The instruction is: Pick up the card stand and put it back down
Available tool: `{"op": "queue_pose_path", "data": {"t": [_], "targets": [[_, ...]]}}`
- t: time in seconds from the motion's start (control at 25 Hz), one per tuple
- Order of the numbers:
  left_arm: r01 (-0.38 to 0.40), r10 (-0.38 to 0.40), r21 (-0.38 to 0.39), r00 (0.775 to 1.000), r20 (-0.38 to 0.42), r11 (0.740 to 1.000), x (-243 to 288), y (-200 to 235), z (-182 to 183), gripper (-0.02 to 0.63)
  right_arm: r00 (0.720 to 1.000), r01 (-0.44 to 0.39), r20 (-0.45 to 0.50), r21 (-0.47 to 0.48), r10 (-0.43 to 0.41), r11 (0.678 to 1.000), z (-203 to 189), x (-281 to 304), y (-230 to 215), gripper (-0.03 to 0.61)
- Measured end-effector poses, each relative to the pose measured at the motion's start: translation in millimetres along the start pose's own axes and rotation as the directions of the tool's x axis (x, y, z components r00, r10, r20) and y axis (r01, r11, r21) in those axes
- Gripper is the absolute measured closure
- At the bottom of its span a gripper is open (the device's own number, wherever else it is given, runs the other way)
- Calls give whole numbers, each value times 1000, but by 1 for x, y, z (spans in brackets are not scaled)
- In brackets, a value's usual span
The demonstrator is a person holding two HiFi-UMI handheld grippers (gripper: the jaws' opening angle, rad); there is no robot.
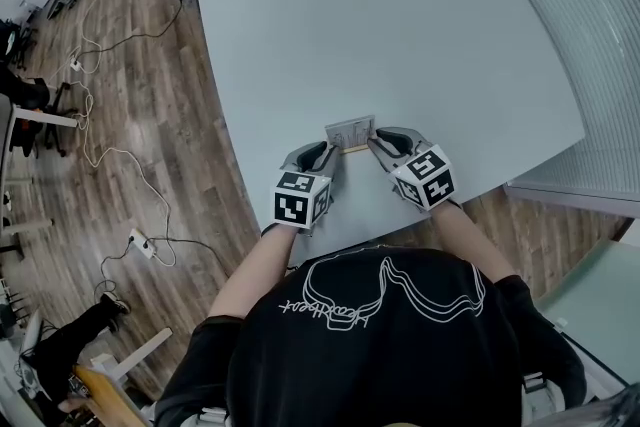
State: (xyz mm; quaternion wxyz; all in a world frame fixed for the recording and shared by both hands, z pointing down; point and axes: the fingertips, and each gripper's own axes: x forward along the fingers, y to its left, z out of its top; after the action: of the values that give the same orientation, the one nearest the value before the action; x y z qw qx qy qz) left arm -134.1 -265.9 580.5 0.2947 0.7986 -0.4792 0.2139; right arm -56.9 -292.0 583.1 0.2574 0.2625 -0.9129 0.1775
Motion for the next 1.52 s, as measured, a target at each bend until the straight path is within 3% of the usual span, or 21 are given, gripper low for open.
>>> {"op": "queue_pose_path", "data": {"t": [0.28, 0.72, 0.84, 1.0, 1.16, 1.36, 1.52], "targets": [[5, -5, 16, 1000, 16, 1000, -9, -5, -2, 480, 1000, -10, 21, 14, 10, 1000, 4, -13, 0, 452], [-14, 27, -86, 988, 151, 996, -88, -18, 21, 468, 980, -20, 197, 28, 14, 999, 53, -96, 29, 454], [8, 10, -86, 978, 210, 996, -116, -40, 35, 468, 969, -20, 247, -3, 20, 1000, 65, -129, 48, 468], [112, -79, -92, 948, 308, 989, -152, -86, 54, 469, 951, -40, 306, -31, 47, 999, 77, -167, 73, 489], [165, -140, -36, 916, 376, 986, -183, -133, 62, 477, 932, -43, 356, -62, 62, 997, 79, -201, 98, 522], [194, -195, 45, 884, 424, 980, -218, -181, 59, 573, 896, -85, 429, -85, 113, 993, 83, -243, 130, 571], [198, -236, 129, 868, 438, 972, -238, -214, 51, 598, 870, -144, 458, -113, 180, 983, 76, -268, 159, 571]]}}
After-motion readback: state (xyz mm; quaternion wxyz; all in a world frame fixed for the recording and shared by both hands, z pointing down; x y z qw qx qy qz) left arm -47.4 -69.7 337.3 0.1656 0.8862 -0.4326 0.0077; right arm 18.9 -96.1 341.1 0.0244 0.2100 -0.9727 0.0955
